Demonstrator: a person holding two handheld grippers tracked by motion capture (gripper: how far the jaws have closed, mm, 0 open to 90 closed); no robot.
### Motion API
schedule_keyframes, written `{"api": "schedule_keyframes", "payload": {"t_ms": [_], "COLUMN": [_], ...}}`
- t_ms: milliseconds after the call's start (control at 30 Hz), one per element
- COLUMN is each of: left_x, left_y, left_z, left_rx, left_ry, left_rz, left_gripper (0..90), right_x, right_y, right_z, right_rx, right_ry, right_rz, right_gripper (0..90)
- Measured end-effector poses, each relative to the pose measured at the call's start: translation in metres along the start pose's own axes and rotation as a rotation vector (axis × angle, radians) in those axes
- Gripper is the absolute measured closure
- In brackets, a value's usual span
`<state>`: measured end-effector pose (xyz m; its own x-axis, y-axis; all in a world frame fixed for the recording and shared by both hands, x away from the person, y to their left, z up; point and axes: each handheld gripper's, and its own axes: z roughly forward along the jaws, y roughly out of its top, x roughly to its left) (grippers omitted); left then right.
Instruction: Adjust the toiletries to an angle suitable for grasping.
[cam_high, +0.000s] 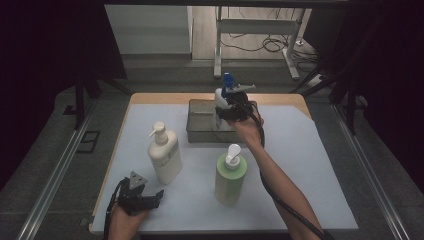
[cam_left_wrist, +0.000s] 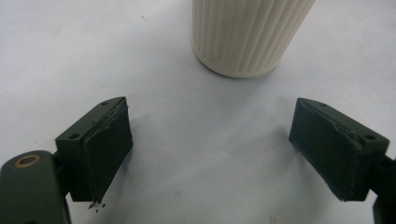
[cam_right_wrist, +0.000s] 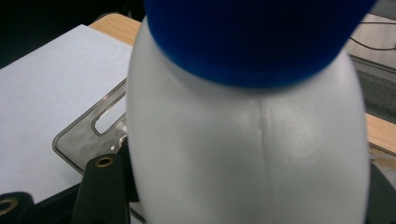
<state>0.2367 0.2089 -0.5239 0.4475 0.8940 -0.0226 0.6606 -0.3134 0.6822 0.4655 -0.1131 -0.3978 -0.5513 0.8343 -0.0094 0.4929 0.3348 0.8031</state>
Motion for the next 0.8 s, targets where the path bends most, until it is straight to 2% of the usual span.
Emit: {"api": "schedule_keyframes", "payload": {"t_ms": [433,800], "left_x": [0.0,0.0], "left_y": [0.0,0.0], "left_z": [0.0,0.0], "left_rx": [0.0,-0.001], "left_ry": [0.0,0.001], "left_rz": [0.001,0.001], "left_gripper": [12.7,12.7], "right_x": [-0.003,-0.007], "right_y": [-0.002,-0.01], "right_z": [0.001,-0.009], "right_rx": [-0.011,-0.013], "right_ry": [0.018,0.045], "right_rz": [-0.024,-0.039], "right_gripper": [37.8,36.4]}}
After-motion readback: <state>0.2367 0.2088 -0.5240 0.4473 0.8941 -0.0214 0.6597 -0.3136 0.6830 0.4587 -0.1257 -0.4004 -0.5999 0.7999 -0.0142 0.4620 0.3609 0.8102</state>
